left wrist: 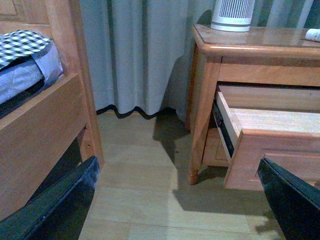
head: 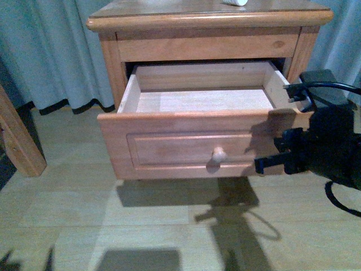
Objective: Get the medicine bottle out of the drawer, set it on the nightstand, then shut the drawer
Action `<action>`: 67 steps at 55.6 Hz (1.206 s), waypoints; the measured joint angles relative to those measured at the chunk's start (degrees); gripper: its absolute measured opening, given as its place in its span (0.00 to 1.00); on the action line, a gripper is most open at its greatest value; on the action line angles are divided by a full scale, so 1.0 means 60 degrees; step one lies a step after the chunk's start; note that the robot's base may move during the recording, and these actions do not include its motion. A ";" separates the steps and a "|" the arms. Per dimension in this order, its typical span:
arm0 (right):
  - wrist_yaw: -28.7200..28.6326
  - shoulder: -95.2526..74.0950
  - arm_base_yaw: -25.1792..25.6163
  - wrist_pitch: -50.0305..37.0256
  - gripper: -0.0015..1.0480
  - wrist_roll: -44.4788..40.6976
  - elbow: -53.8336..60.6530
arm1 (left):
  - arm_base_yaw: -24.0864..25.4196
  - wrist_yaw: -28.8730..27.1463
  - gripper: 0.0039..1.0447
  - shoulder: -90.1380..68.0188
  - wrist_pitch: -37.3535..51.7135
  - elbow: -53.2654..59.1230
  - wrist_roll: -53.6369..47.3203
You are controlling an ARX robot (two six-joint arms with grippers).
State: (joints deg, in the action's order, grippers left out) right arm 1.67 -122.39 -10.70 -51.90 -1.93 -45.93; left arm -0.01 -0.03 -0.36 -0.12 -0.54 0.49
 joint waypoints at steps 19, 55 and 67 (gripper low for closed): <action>0.0073 -0.2218 0.0324 0.0918 0.03 -0.1239 -0.3738 | 0.0000 0.0000 0.94 0.0000 0.0000 0.0000 0.0000; -0.0346 -0.4619 0.0831 0.2543 0.03 -0.1880 -0.8229 | 0.0000 0.0000 0.94 0.0000 0.0000 0.0000 0.0000; -0.0758 -0.4754 0.0918 0.2470 0.03 -0.2197 -0.8466 | 0.0000 0.0000 0.94 0.0000 0.0000 0.0000 0.0000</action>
State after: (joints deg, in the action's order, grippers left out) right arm -2.87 -150.91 -5.19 -37.08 -15.11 -96.73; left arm -0.01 -0.03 -0.36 -0.12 -0.54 0.49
